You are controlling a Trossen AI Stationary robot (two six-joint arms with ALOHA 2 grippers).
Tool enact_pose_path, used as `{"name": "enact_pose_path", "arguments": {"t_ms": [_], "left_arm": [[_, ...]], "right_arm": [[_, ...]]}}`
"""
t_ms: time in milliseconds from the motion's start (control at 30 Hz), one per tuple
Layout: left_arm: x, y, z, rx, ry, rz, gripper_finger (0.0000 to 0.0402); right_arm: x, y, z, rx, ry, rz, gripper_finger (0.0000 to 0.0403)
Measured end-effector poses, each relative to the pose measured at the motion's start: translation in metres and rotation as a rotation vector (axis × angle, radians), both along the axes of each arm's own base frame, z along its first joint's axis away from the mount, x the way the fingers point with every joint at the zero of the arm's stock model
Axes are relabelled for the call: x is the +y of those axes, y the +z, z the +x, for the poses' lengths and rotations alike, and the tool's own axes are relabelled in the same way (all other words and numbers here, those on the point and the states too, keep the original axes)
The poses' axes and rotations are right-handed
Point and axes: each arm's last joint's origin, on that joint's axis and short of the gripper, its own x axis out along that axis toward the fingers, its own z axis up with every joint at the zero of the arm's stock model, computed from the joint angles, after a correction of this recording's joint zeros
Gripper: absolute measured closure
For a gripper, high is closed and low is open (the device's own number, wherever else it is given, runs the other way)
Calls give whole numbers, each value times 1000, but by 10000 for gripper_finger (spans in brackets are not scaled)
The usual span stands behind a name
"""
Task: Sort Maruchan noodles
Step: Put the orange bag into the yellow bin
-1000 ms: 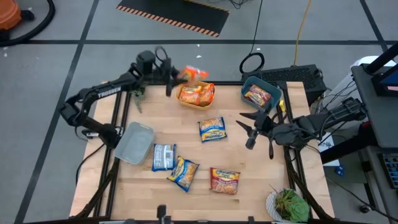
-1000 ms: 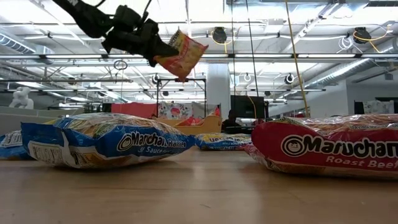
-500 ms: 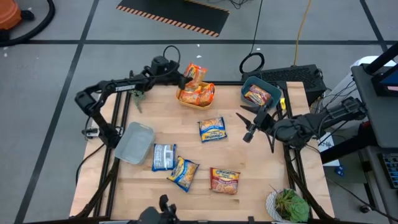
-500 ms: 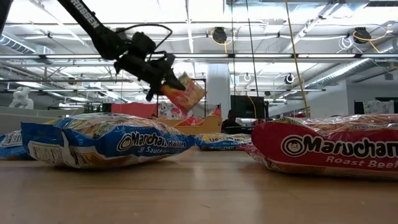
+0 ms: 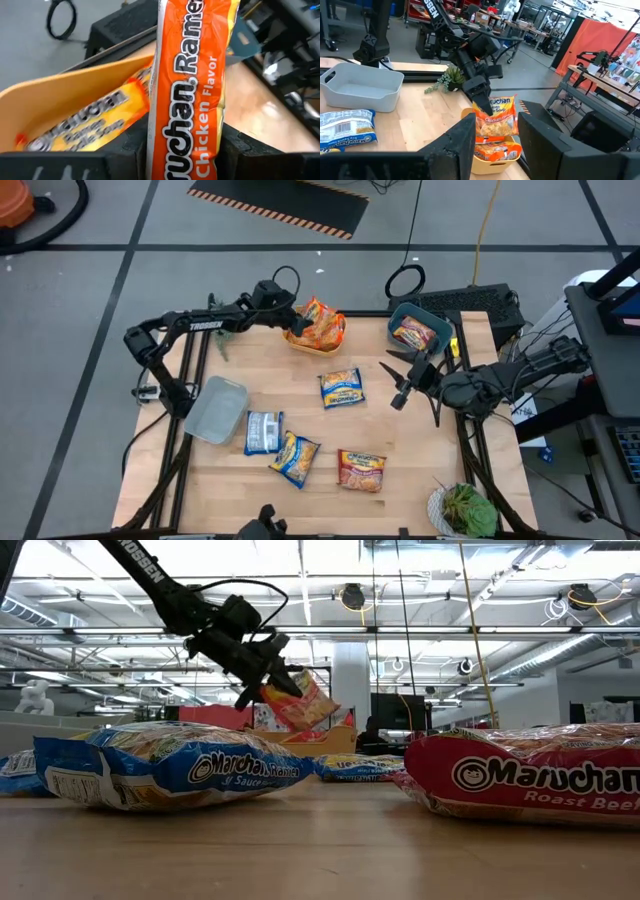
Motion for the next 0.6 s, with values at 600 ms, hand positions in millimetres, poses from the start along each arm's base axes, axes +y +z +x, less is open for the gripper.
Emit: {"name": "enact_pose_path", "arguments": {"t_ms": [600], "left_arm": [[-22,44,-32,98,68,52,119]], "right_arm": [[14,-5,9,4,90,18,261]]}}
